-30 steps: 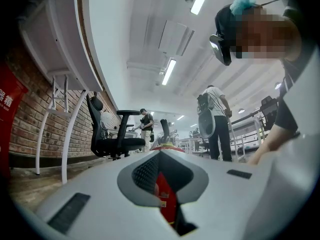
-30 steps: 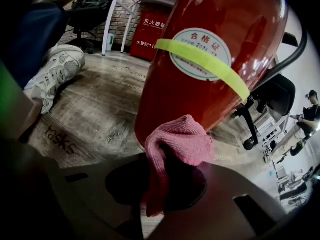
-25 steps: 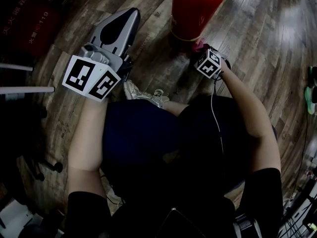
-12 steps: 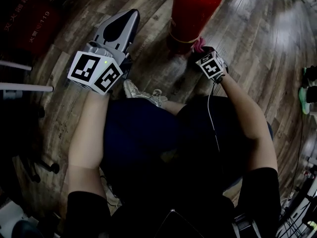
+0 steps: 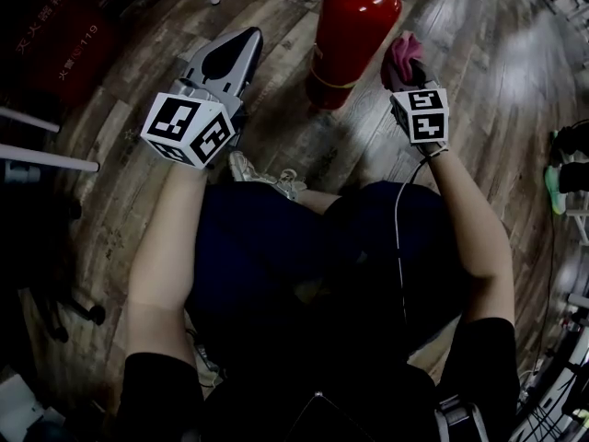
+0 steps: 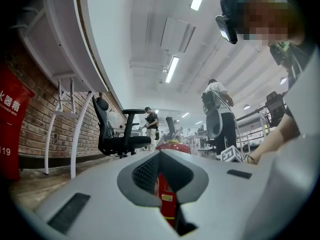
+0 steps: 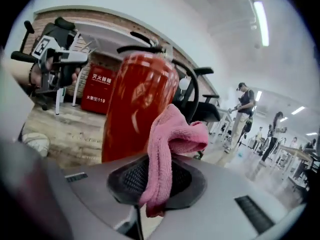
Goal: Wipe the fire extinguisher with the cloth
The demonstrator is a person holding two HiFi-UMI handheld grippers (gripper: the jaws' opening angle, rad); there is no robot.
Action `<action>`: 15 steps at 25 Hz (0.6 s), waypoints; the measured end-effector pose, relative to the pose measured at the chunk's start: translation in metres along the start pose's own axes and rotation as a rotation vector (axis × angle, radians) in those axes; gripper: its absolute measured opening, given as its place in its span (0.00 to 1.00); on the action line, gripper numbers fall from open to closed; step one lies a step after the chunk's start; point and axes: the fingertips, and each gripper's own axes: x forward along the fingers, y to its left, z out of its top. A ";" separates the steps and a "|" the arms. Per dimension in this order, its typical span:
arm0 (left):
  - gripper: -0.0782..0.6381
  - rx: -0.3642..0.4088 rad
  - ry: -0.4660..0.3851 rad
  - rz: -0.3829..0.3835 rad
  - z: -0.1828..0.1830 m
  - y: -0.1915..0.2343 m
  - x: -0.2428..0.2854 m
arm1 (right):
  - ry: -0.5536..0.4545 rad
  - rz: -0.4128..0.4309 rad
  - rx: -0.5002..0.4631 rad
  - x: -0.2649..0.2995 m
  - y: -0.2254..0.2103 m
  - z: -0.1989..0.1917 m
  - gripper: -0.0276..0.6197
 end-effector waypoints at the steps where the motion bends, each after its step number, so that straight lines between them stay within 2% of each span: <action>1: 0.13 0.002 0.004 0.004 -0.001 0.001 0.000 | -0.042 -0.032 -0.004 -0.009 -0.005 0.016 0.15; 4: 0.13 0.002 0.014 0.015 -0.003 0.004 -0.001 | -0.156 -0.105 -0.024 -0.035 -0.014 0.058 0.15; 7: 0.13 0.002 0.021 0.015 -0.005 0.003 0.000 | -0.249 -0.128 -0.063 -0.059 -0.011 0.094 0.15; 11: 0.13 0.007 0.028 0.011 -0.007 0.002 0.001 | -0.325 -0.103 -0.065 -0.079 0.001 0.126 0.15; 15: 0.13 0.005 0.028 0.012 -0.008 0.002 0.002 | -0.339 -0.045 -0.067 -0.082 0.018 0.134 0.15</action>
